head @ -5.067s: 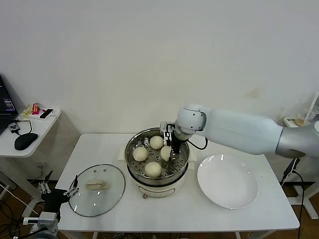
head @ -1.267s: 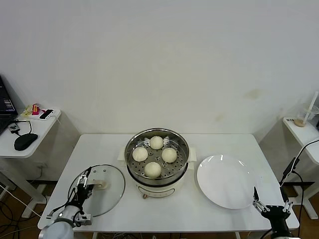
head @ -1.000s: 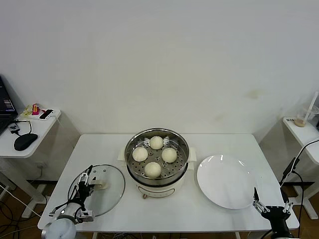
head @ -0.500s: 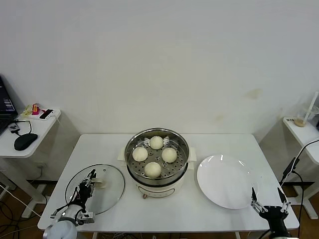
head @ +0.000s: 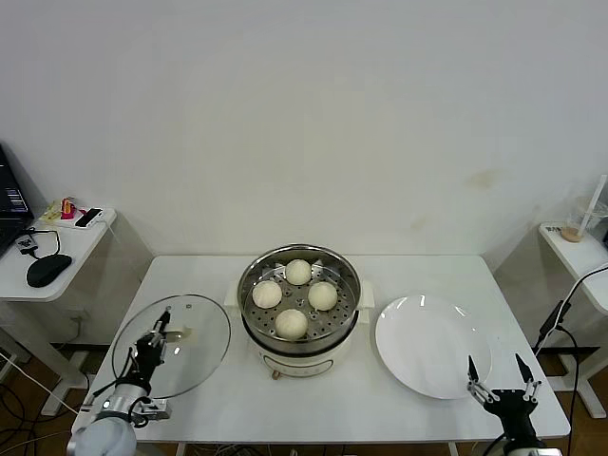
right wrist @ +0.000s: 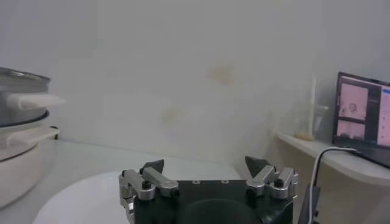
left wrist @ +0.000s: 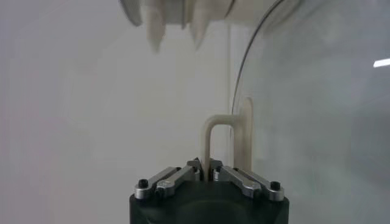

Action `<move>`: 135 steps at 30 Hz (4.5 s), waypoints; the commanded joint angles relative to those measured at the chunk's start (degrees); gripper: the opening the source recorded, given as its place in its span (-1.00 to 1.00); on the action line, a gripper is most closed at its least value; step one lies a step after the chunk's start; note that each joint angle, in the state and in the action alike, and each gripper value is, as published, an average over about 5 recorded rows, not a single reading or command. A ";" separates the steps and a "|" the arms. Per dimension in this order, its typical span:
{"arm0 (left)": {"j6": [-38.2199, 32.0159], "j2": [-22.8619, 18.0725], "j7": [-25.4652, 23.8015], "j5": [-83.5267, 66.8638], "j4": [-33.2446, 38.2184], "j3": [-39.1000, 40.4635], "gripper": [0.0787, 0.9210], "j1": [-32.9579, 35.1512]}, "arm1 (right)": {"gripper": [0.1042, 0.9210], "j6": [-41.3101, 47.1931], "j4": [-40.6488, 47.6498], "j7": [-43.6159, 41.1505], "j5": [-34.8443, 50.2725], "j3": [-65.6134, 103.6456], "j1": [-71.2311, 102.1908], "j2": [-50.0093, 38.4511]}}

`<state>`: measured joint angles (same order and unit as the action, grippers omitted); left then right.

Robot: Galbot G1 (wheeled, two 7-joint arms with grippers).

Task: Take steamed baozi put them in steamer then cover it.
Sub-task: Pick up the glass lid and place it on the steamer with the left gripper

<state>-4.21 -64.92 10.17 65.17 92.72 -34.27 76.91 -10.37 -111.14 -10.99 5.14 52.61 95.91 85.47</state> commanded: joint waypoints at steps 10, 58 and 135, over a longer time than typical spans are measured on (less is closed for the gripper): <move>11.76 10.52 -8.30 -13.40 18.98 -4.74 -0.85 0.81 | 0.76 0.34 -0.21 -0.59 -0.73 -1.64 0.32 -0.71; 33.90 -17.43 -30.28 15.72 8.87 34.89 -0.85 -26.43 | 0.76 1.08 3.04 1.56 -17.63 -6.54 -0.95 1.40; 28.32 -10.20 -24.88 6.98 31.93 32.60 0.64 -7.12 | 0.76 0.91 3.75 1.46 -19.56 -8.27 0.39 0.85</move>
<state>26.00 -79.21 -18.05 81.52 111.28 0.19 59.28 -9.35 -107.41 -9.57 -14.61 44.49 95.99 86.90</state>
